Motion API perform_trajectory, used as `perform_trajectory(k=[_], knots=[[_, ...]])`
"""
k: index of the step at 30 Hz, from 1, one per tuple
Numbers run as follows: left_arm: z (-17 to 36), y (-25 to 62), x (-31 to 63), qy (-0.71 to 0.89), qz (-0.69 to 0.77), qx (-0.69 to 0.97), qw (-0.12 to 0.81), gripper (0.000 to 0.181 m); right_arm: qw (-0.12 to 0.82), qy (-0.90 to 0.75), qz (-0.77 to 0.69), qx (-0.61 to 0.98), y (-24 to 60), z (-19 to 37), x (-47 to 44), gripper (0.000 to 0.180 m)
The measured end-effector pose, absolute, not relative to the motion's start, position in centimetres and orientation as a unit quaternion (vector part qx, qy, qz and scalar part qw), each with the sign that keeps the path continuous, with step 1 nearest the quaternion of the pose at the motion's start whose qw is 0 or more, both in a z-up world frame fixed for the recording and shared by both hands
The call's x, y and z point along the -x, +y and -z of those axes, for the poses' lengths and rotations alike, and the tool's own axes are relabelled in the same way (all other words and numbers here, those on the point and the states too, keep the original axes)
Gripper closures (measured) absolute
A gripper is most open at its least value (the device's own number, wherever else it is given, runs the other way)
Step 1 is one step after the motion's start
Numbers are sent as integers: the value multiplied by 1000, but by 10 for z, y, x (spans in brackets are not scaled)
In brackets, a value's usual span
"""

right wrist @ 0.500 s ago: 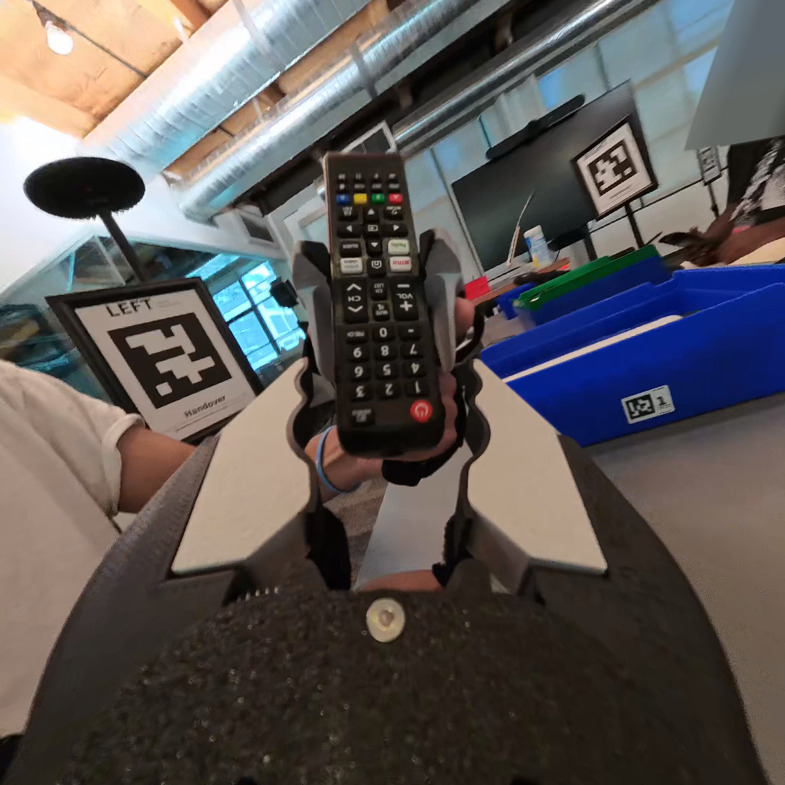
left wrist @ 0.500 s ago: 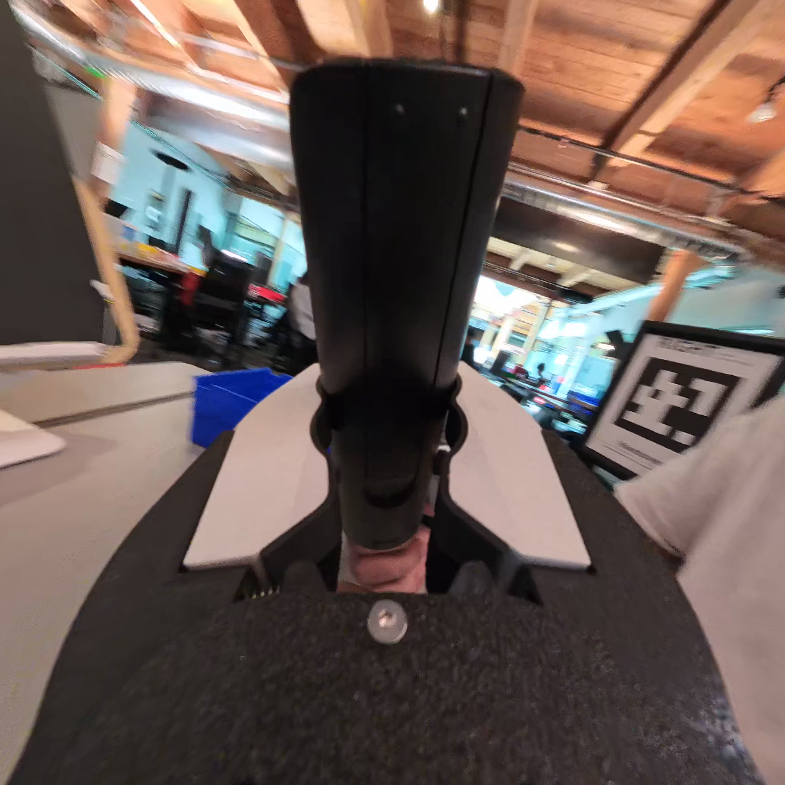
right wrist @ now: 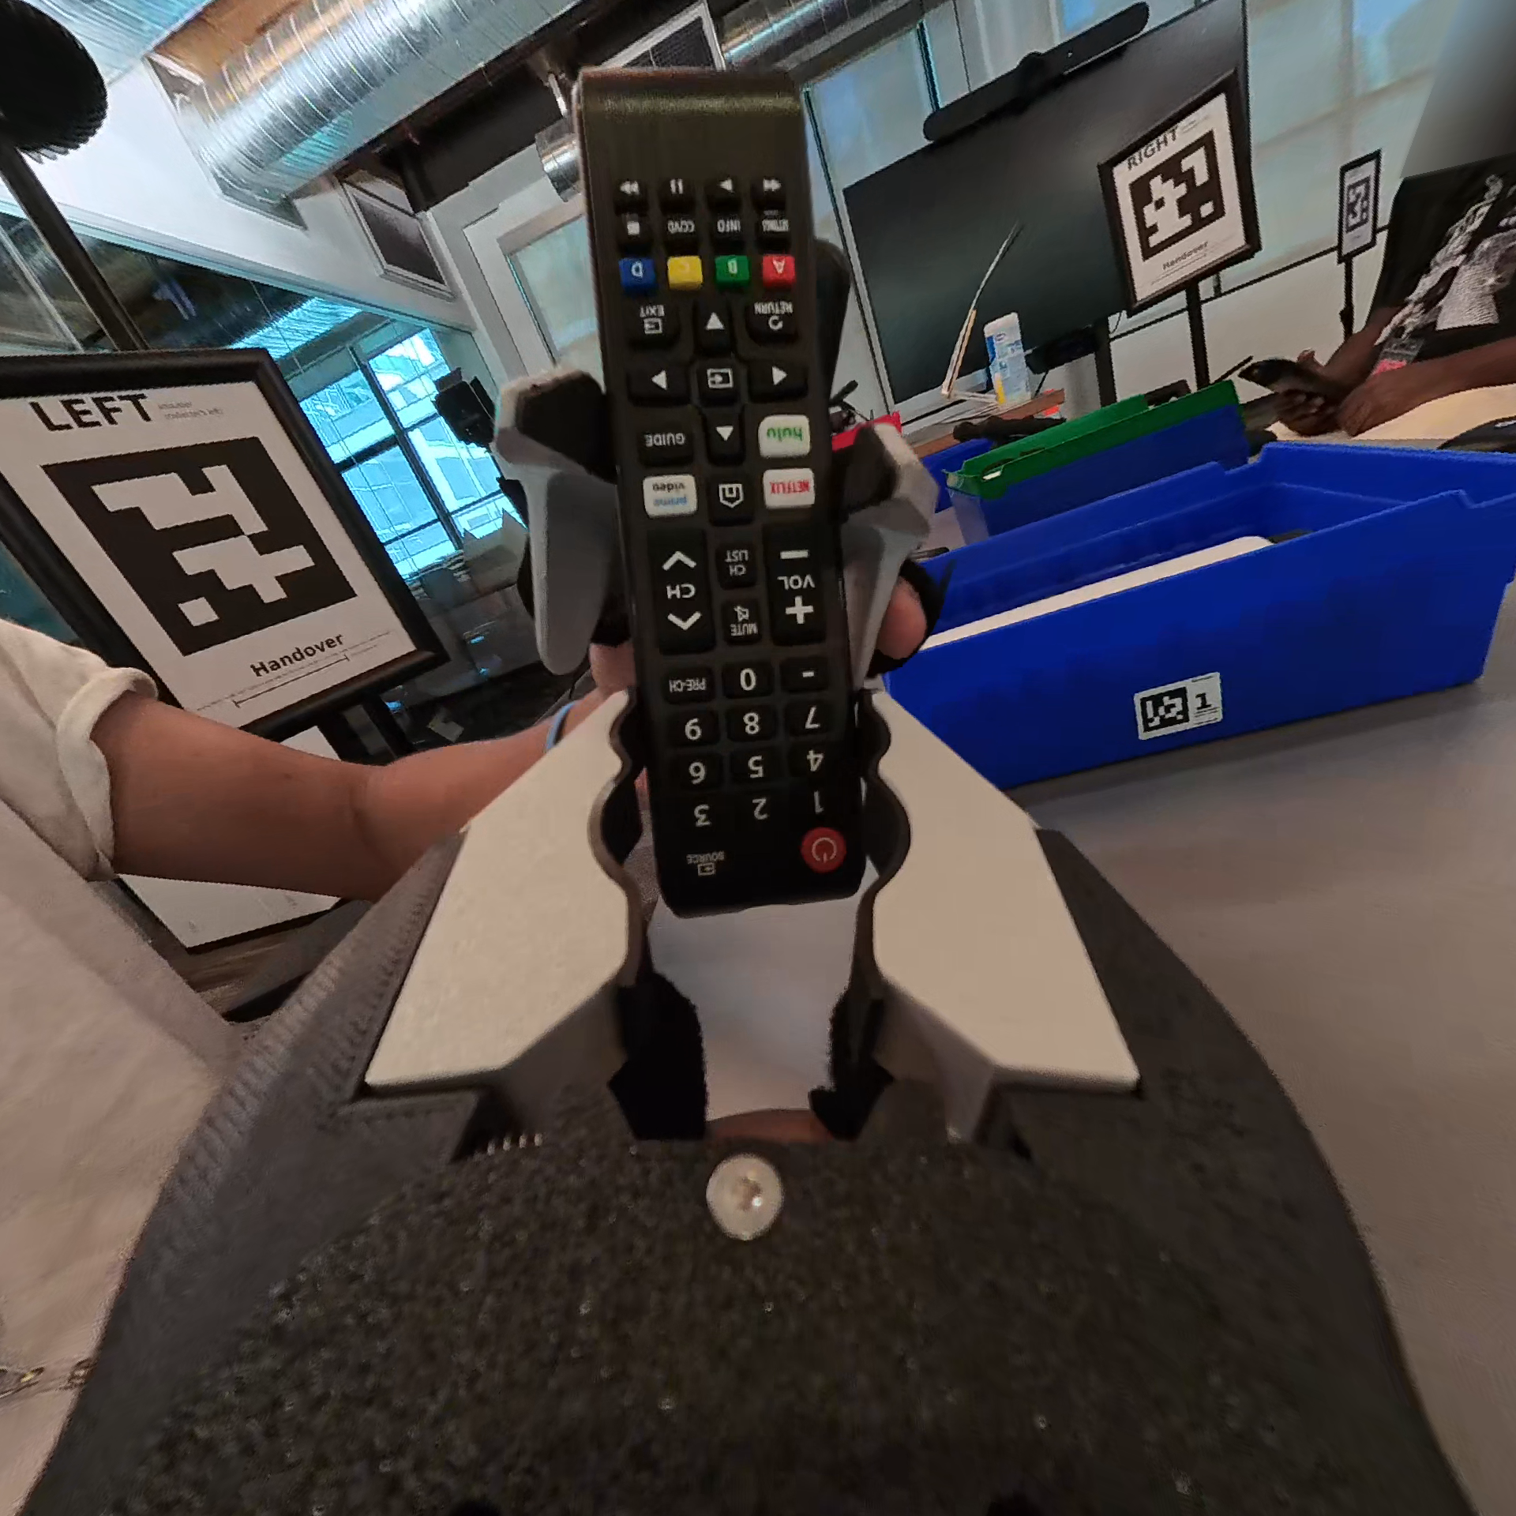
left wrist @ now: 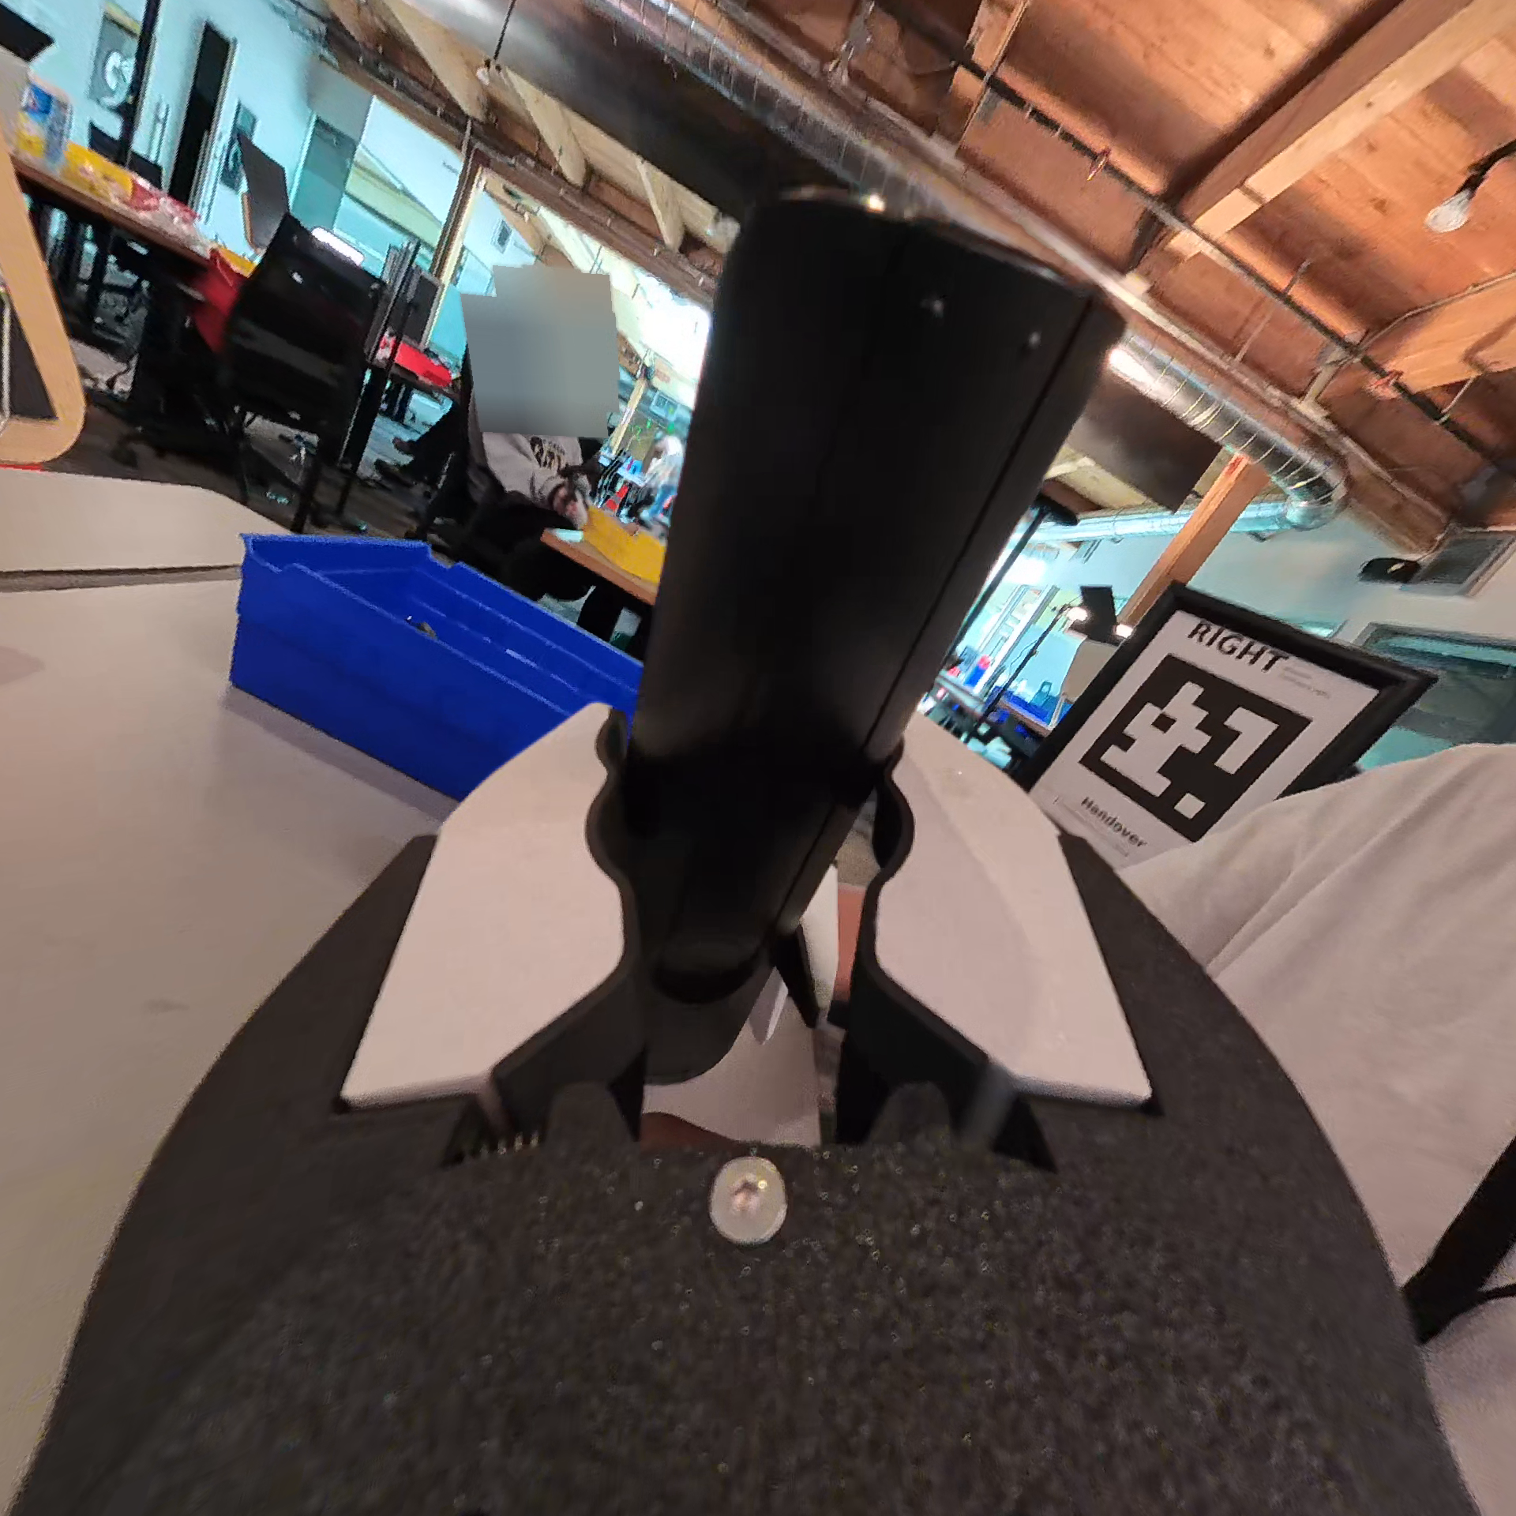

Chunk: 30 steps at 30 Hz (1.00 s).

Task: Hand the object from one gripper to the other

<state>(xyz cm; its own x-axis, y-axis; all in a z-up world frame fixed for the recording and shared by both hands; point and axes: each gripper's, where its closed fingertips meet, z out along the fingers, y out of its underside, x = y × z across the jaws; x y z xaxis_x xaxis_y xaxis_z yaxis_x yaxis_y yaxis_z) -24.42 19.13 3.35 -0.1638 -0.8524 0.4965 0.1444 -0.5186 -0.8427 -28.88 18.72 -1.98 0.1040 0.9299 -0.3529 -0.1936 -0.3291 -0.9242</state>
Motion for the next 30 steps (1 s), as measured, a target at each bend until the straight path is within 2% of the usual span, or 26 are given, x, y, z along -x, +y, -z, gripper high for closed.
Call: perform_trajectory(k=[2,7,11,14,16,18,23,30], knots=[[-29,192,245,351,665,552,361,123,479,-323,-585,569,188,21,288,128],[-32,218,270,364,573,598,425,120,476,-302,-587,581,200,23,269,130],[-18,232,292,409,473,651,431,111,485,-301,-572,589,210,20,252,131],[-2,235,305,444,412,676,420,114,494,-295,-560,596,217,19,238,132],[15,233,308,470,385,689,395,118,510,-263,-548,609,229,17,223,180],[38,225,302,497,378,694,358,120,503,-261,-556,608,231,18,217,180],[100,231,294,536,290,731,307,123,504,-306,-423,689,250,55,206,180],[104,234,289,534,268,738,313,128,518,-288,-414,691,255,49,193,180]])
